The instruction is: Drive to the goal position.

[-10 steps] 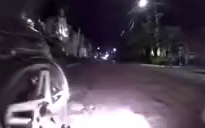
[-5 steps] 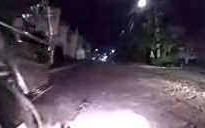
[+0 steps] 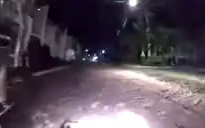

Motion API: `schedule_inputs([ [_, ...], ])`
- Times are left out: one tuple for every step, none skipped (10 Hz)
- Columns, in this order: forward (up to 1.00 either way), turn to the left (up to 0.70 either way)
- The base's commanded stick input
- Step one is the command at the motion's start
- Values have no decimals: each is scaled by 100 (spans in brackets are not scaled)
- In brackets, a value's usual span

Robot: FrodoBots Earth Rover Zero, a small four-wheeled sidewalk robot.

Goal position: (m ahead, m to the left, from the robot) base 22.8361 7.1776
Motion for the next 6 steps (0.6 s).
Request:
schedule_inputs([
  [100, 0],
  [100, 0],
  [100, 0],
  [100, 0],
  [100, 0],
  [100, 0],
])
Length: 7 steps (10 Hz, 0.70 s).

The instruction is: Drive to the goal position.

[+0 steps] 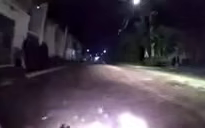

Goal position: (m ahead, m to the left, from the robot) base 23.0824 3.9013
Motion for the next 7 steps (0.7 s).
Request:
schedule_inputs([
  [100, 0],
  [100, 7],
  [100, 16],
  [100, 25],
  [100, 27],
  [100, 27],
  [100, 27],
])
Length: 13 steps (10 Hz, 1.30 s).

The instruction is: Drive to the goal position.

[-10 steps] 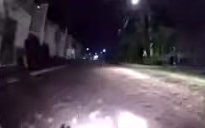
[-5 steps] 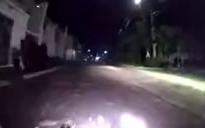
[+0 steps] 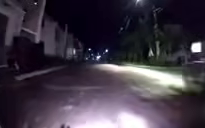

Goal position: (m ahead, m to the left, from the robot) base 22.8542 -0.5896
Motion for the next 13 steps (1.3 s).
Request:
schedule_inputs([
  [100, 27],
  [100, 27],
  [100, 27],
  [100, 27],
  [100, 27],
  [100, -2],
  [100, -5],
  [100, -7],
  [100, -10],
  [100, -13],
  [100, -16],
  [100, -18],
  [100, -21],
])
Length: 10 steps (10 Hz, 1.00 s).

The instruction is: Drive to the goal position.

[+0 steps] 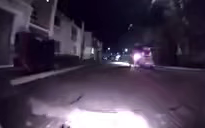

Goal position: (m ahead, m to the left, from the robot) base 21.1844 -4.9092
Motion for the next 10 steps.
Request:
schedule_inputs([
  [100, -24],
  [100, -27],
  [100, -27],
  [100, -27],
  [100, -27],
  [100, -27],
  [100, -27],
  [100, -27],
  [100, -27],
  [100, -14],
])
